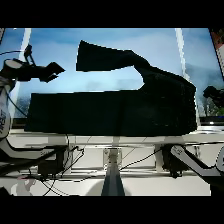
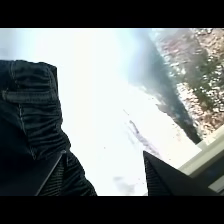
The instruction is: Fold the clothes and pants, and hang the long-sleeved shirts on hangers.
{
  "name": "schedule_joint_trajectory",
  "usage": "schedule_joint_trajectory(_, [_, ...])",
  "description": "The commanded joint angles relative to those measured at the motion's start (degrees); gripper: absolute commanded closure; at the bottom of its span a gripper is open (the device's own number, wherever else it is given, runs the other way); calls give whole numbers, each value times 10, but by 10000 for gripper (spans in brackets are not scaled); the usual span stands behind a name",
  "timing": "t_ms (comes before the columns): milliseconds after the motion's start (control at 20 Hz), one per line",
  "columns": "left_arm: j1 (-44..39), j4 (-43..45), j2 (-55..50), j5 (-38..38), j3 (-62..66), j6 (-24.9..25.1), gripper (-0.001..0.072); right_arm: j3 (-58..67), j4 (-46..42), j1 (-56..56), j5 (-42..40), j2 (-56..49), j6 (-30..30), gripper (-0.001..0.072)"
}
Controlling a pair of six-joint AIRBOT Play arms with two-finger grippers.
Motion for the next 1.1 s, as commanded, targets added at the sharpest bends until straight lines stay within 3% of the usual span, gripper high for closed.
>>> schedule_joint_trajectory(0, [-59,-13,-78,56,54,-46,72,0,8,-6,-41,-6,8,165])
schedule_joint_trajectory(250, [-68,-43,-161,58,109,-43,72,0,7,-6,-66,-6,8,166])
schedule_joint_trajectory(550, [-82,-43,-190,92,118,-42,78,0,7,-6,-75,-6,8,165])
schedule_joint_trajectory(600, [-85,-43,-190,94,118,-42,165,0,7,-6,-74,-6,8,165])
schedule_joint_trajectory(650, [-90,-43,-190,94,118,-41,300,0,7,-6,-74,-6,8,165])
schedule_joint_trajectory(800, [-105,-43,-190,94,118,-17,528,0,7,-6,-74,-6,8,166])
schedule_joint_trajectory(850, [-109,-43,-190,94,118,-9,653,0,7,-6,-73,-6,8,165])
schedule_joint_trajectory(1050, [-103,-53,-174,75,141,-2,681,0,7,-6,-71,-6,8,165])
